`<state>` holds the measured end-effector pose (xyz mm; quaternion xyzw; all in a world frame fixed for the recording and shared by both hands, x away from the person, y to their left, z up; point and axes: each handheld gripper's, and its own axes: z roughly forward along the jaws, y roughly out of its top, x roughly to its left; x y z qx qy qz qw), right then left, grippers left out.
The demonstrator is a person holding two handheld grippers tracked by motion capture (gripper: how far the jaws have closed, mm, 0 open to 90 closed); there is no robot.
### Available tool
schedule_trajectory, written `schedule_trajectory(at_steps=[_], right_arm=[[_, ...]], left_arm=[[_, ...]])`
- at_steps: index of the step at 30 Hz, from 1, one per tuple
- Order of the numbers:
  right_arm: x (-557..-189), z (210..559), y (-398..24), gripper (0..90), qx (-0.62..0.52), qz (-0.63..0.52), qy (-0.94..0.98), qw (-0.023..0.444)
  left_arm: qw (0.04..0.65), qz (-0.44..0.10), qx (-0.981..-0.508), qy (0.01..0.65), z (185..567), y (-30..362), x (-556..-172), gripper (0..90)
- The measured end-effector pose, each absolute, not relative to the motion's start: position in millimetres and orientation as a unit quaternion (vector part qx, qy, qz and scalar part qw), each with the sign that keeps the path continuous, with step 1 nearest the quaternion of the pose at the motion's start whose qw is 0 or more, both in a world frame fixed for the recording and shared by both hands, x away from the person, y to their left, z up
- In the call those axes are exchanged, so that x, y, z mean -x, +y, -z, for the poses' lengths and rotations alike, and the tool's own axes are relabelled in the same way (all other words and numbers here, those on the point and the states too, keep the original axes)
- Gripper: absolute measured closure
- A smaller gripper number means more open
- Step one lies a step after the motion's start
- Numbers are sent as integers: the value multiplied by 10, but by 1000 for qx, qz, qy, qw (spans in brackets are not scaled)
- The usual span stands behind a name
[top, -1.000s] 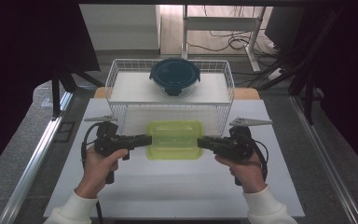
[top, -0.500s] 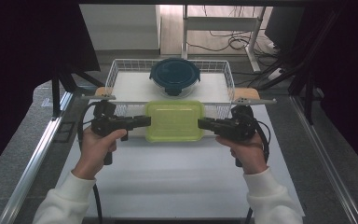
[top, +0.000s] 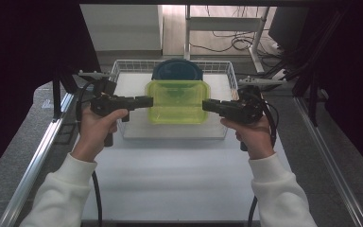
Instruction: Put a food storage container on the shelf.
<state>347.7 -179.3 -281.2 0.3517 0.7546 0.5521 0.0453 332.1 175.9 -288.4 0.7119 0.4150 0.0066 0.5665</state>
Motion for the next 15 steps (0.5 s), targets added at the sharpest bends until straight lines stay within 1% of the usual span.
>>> schedule_trajectory(at_steps=[15], right_arm=[[-3679,2561,-1765,790,-352,-551,754,57]], left_arm=[[573,-4,-707,414,2695,1789,-3556,797]])
